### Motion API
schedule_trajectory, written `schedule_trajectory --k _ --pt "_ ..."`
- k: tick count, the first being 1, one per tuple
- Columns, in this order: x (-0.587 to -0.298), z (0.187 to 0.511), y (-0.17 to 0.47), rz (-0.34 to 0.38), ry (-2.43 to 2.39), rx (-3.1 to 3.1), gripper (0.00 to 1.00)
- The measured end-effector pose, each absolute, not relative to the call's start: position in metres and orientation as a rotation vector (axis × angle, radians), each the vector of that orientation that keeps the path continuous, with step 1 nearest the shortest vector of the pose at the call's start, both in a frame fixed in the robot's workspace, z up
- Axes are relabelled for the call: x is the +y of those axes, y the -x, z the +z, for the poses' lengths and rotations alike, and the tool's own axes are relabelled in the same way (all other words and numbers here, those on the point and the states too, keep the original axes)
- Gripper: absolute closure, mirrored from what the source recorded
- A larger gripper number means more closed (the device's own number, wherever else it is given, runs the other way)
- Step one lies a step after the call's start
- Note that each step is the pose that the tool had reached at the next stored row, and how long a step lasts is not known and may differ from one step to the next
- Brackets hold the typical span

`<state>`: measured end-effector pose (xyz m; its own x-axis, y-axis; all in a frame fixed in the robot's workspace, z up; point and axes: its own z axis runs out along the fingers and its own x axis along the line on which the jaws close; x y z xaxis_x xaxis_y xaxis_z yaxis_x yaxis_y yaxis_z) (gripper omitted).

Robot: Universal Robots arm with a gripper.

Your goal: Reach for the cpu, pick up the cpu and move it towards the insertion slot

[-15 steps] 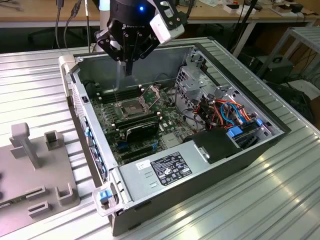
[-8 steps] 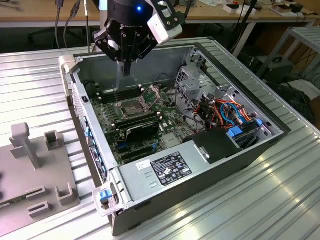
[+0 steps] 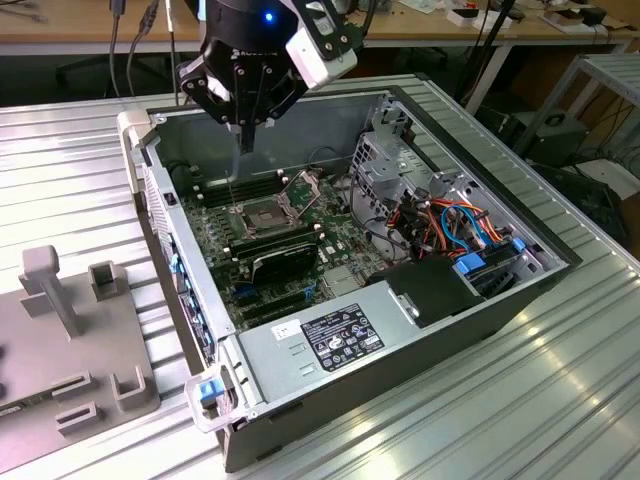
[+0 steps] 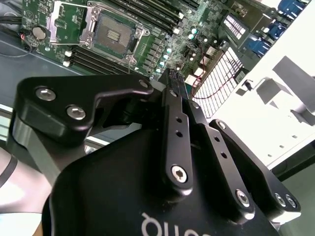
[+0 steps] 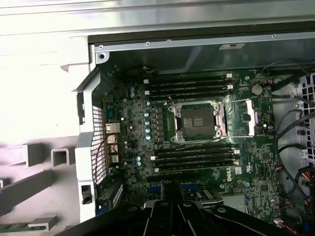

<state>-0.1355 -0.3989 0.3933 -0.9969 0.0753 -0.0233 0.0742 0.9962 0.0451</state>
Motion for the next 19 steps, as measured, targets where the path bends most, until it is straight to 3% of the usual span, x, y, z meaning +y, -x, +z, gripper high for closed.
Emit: schedule_trajectory --k 19 --pt "-0.399 0.393 0.155 0.069 -0.117 3.116 0.89"
